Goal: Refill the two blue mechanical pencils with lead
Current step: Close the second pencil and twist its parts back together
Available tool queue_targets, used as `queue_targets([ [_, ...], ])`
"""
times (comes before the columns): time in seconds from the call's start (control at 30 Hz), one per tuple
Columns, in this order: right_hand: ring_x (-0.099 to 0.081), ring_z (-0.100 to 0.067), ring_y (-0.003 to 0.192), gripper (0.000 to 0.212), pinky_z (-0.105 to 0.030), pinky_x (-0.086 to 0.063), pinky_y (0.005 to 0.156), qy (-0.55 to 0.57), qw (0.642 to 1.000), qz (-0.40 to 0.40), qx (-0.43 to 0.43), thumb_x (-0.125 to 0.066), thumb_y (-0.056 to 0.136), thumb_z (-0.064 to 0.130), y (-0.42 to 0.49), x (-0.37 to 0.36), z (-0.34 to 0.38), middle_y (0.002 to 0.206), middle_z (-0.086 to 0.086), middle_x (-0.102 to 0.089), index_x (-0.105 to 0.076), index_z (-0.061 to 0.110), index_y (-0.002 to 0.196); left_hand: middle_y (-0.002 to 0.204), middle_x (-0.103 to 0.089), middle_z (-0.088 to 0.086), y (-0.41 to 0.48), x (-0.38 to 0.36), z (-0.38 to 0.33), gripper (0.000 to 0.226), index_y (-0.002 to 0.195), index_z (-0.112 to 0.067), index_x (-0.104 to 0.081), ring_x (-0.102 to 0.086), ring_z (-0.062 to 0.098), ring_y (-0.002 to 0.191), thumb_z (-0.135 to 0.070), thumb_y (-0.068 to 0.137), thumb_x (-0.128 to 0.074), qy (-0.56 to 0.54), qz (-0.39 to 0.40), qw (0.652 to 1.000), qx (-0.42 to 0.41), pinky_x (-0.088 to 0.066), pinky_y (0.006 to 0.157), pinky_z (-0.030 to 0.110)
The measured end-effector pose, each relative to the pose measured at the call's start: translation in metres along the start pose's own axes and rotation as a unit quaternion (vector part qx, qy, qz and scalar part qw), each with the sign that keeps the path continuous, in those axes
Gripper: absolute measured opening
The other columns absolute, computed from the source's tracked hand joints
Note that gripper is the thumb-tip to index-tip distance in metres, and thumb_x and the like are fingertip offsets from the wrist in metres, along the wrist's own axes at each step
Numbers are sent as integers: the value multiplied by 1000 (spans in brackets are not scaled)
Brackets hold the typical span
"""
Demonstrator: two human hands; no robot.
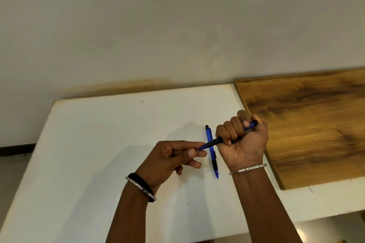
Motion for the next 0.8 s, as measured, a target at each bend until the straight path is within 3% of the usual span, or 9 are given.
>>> queue_targets([
  [0.27,-11,-10,39,44,-20,-21,35,-12,1000,-18,9,-26,94,39,0,4,2,42,6,-19,-37,16,58,103,-76,4,1,2,2,24,108,-22,-73,-73,17,83,-26,87,-62,14,-15,1000,7,-43,51,17],
  [0.5,-13,-11,35,48,-16,-20,40,-94,986,-77,114,-27,93,44,-4,16,34,38,4,-23,-32,14,56,91,-78,-4,0,36,3,18,97,-30,-75,-72,10,72,-23,92,-59,60,-159,985,2,-39,45,14],
  [0.8,-16,-11,34,51,-17,-20,43,-90,983,-91,131,-25,94,47,-5,22,40,39,3,-23,-32,13,56,89,-78,-7,1,35,4,16,94,-32,-75,-72,9,70,-25,91,-61,86,-164,983,9,-40,45,15],
])
Point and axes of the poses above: each hand's wrist, its own y-axis towards the middle knuckle, its own x-axis out of the back of the hand, z = x × y, the point moved 10 cm from there along y, towards the middle knuckle
